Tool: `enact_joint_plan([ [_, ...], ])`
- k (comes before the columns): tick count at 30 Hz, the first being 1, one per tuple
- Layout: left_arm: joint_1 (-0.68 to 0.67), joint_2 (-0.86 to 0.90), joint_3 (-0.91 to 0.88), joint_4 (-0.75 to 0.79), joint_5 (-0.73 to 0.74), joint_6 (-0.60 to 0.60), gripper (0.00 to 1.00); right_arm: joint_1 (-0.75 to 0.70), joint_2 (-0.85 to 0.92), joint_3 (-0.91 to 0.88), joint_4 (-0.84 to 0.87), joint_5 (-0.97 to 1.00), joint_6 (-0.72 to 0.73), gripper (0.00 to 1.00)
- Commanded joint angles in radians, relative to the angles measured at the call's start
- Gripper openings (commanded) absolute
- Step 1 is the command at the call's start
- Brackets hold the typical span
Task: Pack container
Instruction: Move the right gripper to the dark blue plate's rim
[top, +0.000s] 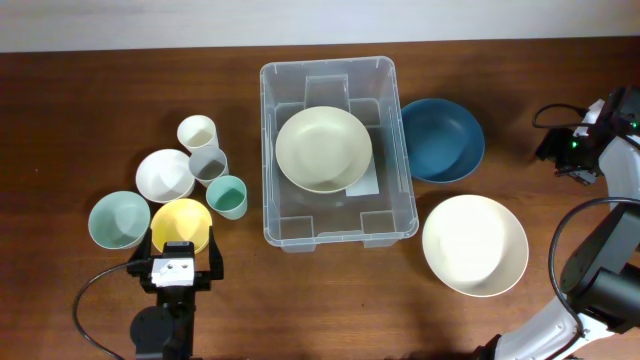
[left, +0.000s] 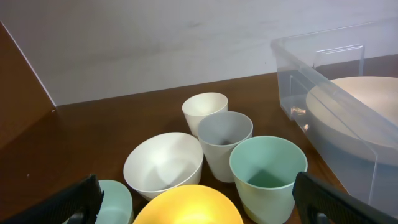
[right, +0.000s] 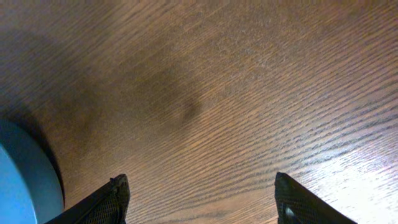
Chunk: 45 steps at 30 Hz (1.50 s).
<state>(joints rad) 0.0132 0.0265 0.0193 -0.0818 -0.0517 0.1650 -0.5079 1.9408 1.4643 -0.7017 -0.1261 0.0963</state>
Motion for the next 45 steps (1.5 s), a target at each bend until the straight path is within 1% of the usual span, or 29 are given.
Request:
enact_joint_plan([
  [1, -0.004, -0.008, -0.009, 0.002, 0.011, 0.012, 1.00, -0.003, 0.003, -0.008, 0.004, -0.013, -0.014, 0.70],
  [26, -0.004, -0.008, -0.009, 0.002, 0.011, 0.013, 1.00, -0.003, 0.003, -0.008, -0.007, -0.043, -0.016, 0.70],
  [27, -0.004, -0.008, -0.009, 0.002, 0.011, 0.012, 1.00, -0.003, 0.003, -0.008, -0.004, -0.058, -0.029, 0.70],
  [30, -0.004, -0.008, -0.009, 0.002, 0.011, 0.012, 1.00, 0.003, 0.003, -0.008, 0.011, -0.149, -0.142, 0.69],
  [31, -0.004, -0.008, -0.009, 0.002, 0.011, 0.012, 1.00, 0.005, 0.003, -0.008, 0.015, -0.160, -0.153, 0.69],
  [45, -0.004, -0.008, -0.009, 0.002, 0.011, 0.013, 1.00, 0.031, 0.003, -0.008, 0.034, -0.163, -0.159, 0.69],
])
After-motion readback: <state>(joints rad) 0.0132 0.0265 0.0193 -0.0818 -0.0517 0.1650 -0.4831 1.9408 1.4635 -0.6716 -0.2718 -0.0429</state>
